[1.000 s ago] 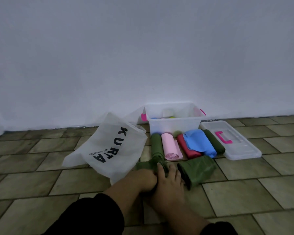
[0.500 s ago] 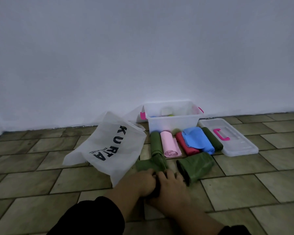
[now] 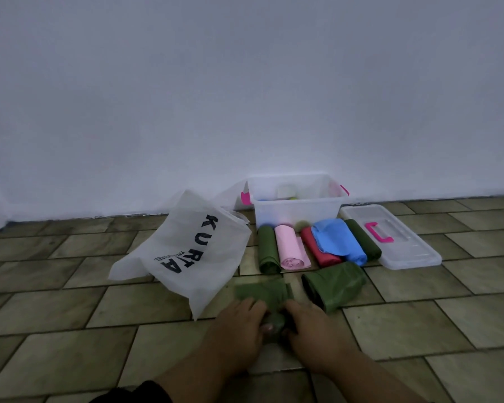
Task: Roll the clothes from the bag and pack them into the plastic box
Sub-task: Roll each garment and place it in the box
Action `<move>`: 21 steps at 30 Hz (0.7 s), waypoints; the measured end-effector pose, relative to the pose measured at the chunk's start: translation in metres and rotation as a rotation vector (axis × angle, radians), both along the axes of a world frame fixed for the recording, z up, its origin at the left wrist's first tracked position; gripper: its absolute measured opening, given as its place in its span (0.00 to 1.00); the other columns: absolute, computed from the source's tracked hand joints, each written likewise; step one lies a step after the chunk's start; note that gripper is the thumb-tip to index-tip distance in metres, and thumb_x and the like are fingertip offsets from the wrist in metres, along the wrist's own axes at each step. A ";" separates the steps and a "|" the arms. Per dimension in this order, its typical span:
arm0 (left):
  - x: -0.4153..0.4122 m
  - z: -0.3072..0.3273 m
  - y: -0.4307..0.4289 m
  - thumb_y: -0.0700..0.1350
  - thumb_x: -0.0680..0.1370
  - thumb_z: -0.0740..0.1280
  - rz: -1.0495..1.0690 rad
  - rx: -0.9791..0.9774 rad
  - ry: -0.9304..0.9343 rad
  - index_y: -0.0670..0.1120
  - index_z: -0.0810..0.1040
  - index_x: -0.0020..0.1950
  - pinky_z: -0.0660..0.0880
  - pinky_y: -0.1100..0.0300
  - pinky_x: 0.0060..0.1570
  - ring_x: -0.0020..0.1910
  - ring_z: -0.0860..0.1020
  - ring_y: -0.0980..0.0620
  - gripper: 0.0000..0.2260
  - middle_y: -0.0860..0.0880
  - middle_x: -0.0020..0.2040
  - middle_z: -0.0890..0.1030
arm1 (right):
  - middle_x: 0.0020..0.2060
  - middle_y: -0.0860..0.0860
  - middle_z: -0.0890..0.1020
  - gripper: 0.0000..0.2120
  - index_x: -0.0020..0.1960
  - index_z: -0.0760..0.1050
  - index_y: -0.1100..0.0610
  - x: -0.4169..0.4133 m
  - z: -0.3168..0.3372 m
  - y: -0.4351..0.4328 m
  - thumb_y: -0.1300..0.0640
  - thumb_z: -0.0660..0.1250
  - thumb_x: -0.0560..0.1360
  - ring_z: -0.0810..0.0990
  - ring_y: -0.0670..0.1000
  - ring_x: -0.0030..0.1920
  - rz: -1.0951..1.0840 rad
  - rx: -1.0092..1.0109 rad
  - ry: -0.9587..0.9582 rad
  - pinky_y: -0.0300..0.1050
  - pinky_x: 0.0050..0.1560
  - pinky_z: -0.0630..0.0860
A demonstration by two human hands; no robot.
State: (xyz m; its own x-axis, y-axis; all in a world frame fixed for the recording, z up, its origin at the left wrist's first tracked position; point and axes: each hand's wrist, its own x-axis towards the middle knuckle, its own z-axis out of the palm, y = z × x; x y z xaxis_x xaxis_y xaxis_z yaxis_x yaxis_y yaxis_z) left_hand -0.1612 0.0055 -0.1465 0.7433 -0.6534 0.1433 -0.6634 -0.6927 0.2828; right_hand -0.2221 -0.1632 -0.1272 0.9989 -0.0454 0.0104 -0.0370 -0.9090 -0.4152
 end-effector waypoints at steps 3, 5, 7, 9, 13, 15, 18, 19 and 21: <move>0.008 0.008 -0.002 0.56 0.80 0.56 0.040 -0.040 0.118 0.52 0.72 0.55 0.71 0.57 0.50 0.49 0.73 0.52 0.11 0.51 0.52 0.76 | 0.68 0.44 0.69 0.25 0.70 0.64 0.45 -0.007 -0.011 0.002 0.52 0.59 0.74 0.67 0.49 0.66 0.023 -0.049 -0.118 0.41 0.64 0.67; 0.014 0.015 -0.005 0.56 0.80 0.57 0.084 -0.030 0.154 0.52 0.75 0.56 0.71 0.57 0.52 0.51 0.75 0.52 0.13 0.51 0.53 0.78 | 0.70 0.43 0.67 0.26 0.72 0.63 0.45 -0.009 -0.017 0.005 0.52 0.59 0.74 0.65 0.48 0.68 0.017 -0.079 -0.145 0.40 0.67 0.63; 0.019 0.018 -0.007 0.56 0.79 0.57 0.118 0.016 0.026 0.53 0.76 0.60 0.67 0.57 0.57 0.57 0.73 0.52 0.15 0.52 0.59 0.75 | 0.70 0.43 0.68 0.26 0.73 0.62 0.44 -0.004 -0.018 0.006 0.50 0.58 0.75 0.64 0.49 0.68 0.007 -0.093 -0.127 0.41 0.68 0.63; 0.015 0.015 -0.009 0.57 0.78 0.56 0.083 -0.003 -0.082 0.55 0.72 0.64 0.64 0.57 0.61 0.62 0.69 0.54 0.17 0.54 0.63 0.72 | 0.69 0.46 0.69 0.26 0.74 0.61 0.45 0.005 -0.015 0.005 0.48 0.57 0.76 0.65 0.51 0.67 0.027 -0.125 -0.087 0.43 0.68 0.64; 0.009 0.008 -0.008 0.54 0.78 0.55 0.016 0.007 -0.047 0.53 0.71 0.65 0.65 0.60 0.62 0.59 0.71 0.54 0.17 0.53 0.62 0.75 | 0.69 0.49 0.69 0.26 0.72 0.62 0.49 0.015 -0.005 0.003 0.49 0.59 0.75 0.65 0.52 0.68 0.110 -0.126 -0.094 0.45 0.69 0.63; 0.016 0.017 -0.007 0.52 0.80 0.55 0.059 -0.007 0.071 0.52 0.73 0.63 0.68 0.60 0.59 0.56 0.74 0.53 0.15 0.51 0.60 0.78 | 0.65 0.49 0.72 0.23 0.68 0.65 0.49 0.012 -0.005 0.006 0.51 0.59 0.73 0.68 0.52 0.65 0.157 -0.133 -0.148 0.45 0.66 0.67; 0.017 0.026 -0.008 0.53 0.80 0.56 0.146 0.022 0.144 0.54 0.73 0.64 0.69 0.56 0.61 0.58 0.75 0.51 0.15 0.52 0.60 0.77 | 0.63 0.50 0.74 0.22 0.68 0.65 0.50 0.011 -0.007 0.012 0.50 0.58 0.75 0.71 0.52 0.62 0.121 -0.166 -0.098 0.47 0.62 0.70; 0.016 0.026 -0.009 0.54 0.79 0.57 0.226 -0.002 0.108 0.54 0.72 0.65 0.69 0.55 0.62 0.60 0.73 0.51 0.15 0.53 0.62 0.75 | 0.62 0.50 0.75 0.21 0.67 0.65 0.50 0.014 -0.006 0.014 0.49 0.59 0.75 0.72 0.53 0.61 0.085 -0.164 -0.062 0.48 0.61 0.71; 0.008 0.029 -0.012 0.54 0.78 0.61 0.486 -0.165 0.190 0.52 0.67 0.69 0.71 0.55 0.60 0.62 0.71 0.49 0.20 0.49 0.66 0.68 | 0.61 0.52 0.74 0.21 0.64 0.67 0.52 0.019 0.000 0.016 0.47 0.61 0.74 0.71 0.54 0.59 0.004 -0.146 0.008 0.48 0.59 0.71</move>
State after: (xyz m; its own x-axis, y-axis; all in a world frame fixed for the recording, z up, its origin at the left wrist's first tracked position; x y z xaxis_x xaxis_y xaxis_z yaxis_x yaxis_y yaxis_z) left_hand -0.1533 -0.0061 -0.1174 0.9768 -0.2084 0.0488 -0.2047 -0.8430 0.4975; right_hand -0.2029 -0.1470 -0.1276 0.9992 -0.0403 0.0083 -0.0364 -0.9598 -0.2782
